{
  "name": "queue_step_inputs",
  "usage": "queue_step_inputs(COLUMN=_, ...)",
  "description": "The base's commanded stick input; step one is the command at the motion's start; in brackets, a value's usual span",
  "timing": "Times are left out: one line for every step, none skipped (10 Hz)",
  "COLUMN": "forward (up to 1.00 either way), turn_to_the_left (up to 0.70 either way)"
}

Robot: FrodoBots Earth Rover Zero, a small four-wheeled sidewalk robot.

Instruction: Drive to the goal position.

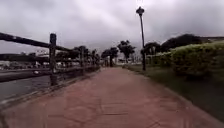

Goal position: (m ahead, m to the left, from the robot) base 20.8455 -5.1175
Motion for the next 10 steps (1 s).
queue_step_inputs(forward=0.98, turn_to_the_left=0.00)
queue_step_inputs(forward=0.98, turn_to_the_left=0.00)
queue_step_inputs(forward=0.98, turn_to_the_left=0.00)
queue_step_inputs(forward=0.98, turn_to_the_left=0.00)
queue_step_inputs(forward=0.98, turn_to_the_left=0.00)
queue_step_inputs(forward=0.98, turn_to_the_left=0.00)
queue_step_inputs(forward=0.98, turn_to_the_left=0.00)
queue_step_inputs(forward=0.98, turn_to_the_left=0.00)
queue_step_inputs(forward=0.98, turn_to_the_left=0.00)
queue_step_inputs(forward=0.98, turn_to_the_left=0.00)
